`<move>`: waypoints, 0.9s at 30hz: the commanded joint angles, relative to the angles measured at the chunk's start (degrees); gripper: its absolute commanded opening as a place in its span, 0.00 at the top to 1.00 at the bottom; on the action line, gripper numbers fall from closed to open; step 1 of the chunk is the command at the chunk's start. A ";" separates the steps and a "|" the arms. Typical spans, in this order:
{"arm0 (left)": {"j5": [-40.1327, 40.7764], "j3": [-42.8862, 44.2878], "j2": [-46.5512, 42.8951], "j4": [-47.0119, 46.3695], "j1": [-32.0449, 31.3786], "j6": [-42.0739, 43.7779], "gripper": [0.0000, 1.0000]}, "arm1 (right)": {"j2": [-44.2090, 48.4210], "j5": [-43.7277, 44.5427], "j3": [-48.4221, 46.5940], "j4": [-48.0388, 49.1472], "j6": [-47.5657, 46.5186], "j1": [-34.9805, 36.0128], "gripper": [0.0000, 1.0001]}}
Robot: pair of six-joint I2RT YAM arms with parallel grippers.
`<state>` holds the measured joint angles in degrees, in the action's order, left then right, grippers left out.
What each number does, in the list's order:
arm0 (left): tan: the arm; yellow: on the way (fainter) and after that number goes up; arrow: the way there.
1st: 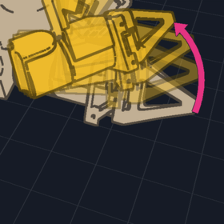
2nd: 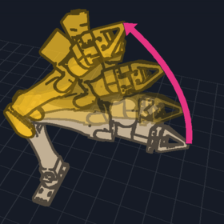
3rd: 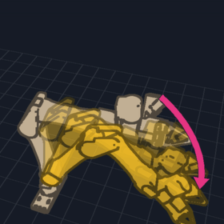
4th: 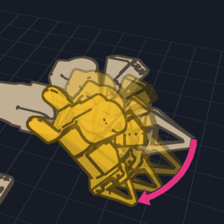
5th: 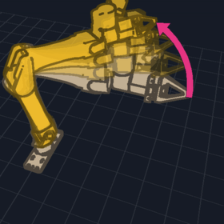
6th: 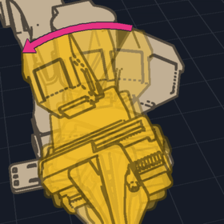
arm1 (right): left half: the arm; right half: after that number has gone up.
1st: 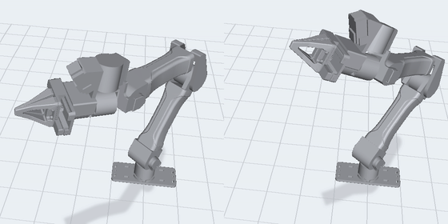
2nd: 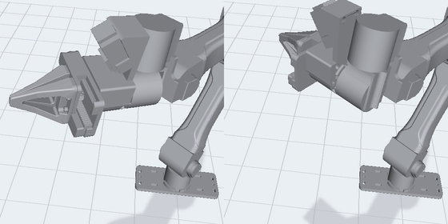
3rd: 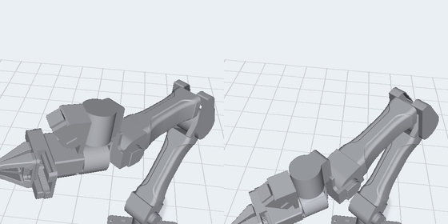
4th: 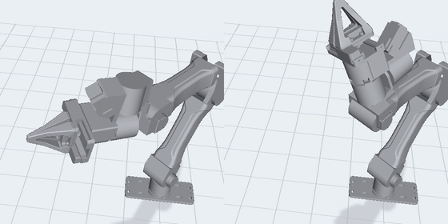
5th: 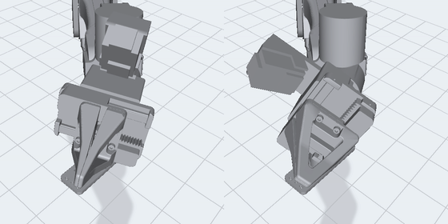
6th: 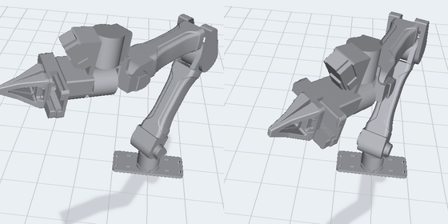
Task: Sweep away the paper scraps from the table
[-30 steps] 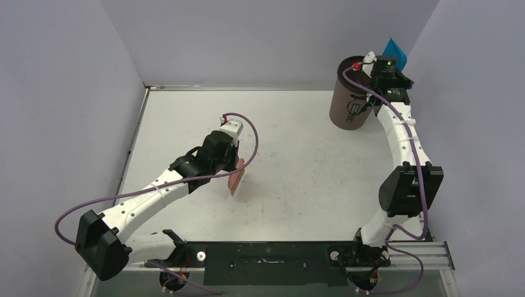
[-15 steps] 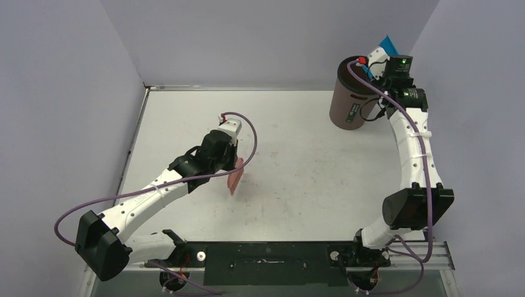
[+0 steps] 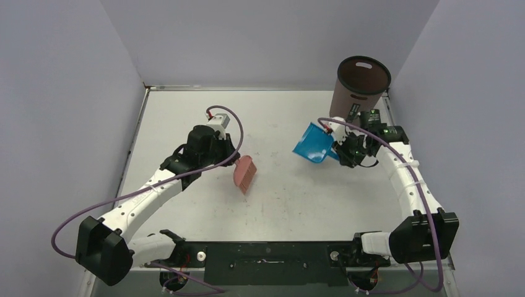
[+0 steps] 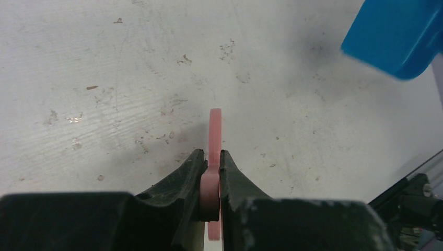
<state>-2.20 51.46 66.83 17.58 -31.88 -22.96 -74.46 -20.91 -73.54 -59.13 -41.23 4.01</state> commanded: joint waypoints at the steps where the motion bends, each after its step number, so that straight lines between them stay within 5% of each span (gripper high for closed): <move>1: -13.66 -0.50 1.99 -9.11 3.49 -7.12 0.96 | 3.29 -8.83 7.82 -2.55 -2.10 3.27 0.87; 10: -35.44 -2.78 14.10 -21.65 9.13 -21.85 0.95 | 4.23 -6.06 20.67 3.80 -2.63 6.65 0.85; 16: -33.47 -1.37 17.35 -17.99 9.15 -21.15 0.85 | 2.56 -3.38 24.09 7.95 -0.83 8.74 0.76; 20: -24.96 2.73 17.72 -4.39 9.20 -15.17 0.77 | 1.83 -1.59 24.69 10.96 1.59 8.99 0.54; 24: -16.50 5.38 16.35 1.92 8.55 -9.39 0.58 | 2.01 -0.11 23.66 12.72 4.08 8.86 0.12; 26: -11.20 5.85 15.00 4.12 7.55 -7.70 0.48 | 2.97 0.69 22.90 13.46 4.96 8.85 0.01; 27: -8.05 6.48 14.58 5.55 6.81 -6.35 0.46 | 3.44 1.16 22.38 14.01 5.65 8.89 0.06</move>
<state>-22.13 54.41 84.33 16.32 -23.22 -35.77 -72.42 -21.69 -48.84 -49.36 -38.48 12.80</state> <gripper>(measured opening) 0.496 0.961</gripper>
